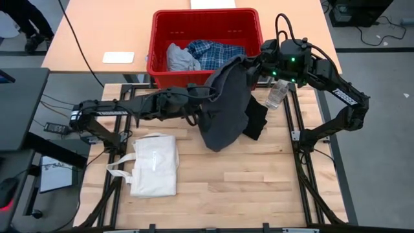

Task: Fold Laundry from Bin
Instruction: Fold the gray shorts

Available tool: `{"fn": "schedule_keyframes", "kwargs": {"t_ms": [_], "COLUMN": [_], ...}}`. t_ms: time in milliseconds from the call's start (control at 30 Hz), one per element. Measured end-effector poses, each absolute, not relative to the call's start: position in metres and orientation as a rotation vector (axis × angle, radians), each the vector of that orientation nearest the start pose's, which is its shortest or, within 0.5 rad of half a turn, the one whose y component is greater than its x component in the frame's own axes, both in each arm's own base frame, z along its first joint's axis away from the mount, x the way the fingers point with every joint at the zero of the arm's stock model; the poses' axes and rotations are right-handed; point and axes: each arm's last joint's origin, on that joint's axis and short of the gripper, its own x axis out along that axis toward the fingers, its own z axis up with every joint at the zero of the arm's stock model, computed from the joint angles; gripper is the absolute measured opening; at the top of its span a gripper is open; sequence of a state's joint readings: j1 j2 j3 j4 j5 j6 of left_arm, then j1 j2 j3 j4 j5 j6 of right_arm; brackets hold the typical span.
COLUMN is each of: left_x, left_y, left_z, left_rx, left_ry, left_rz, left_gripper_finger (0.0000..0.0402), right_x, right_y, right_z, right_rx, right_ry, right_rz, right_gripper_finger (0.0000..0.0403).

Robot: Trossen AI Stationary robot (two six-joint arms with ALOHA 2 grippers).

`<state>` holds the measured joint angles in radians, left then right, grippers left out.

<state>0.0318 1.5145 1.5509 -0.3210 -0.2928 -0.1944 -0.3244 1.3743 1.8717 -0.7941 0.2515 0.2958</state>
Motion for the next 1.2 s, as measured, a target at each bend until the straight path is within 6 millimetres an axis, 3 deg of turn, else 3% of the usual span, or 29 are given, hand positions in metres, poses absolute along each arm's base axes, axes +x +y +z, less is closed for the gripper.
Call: {"fn": "schedule_keyframes", "kwargs": {"t_ms": [333, 800, 1200], "left_x": [0.356, 0.369, 0.369], "left_y": [0.022, 0.035, 0.039], "left_z": [0.397, 0.397, 0.401], "left_rx": [-0.113, -0.083, -0.036], "left_ry": [0.246, 0.154, 0.122], "left_rz": [0.379, 0.412, 0.454], "left_gripper_finger": [0.0337, 0.0335, 0.0243], "right_x": [0.231, 0.231, 0.230], "right_y": [-0.086, -0.086, -0.086], "right_z": [0.504, 0.505, 0.505], "right_rx": [0.301, 0.305, 0.306], "right_ry": [0.206, 0.198, 0.202], "right_rz": [-0.645, -0.651, -0.648], "right_gripper_finger": [0.0032, 0.0032, 0.0032]}}
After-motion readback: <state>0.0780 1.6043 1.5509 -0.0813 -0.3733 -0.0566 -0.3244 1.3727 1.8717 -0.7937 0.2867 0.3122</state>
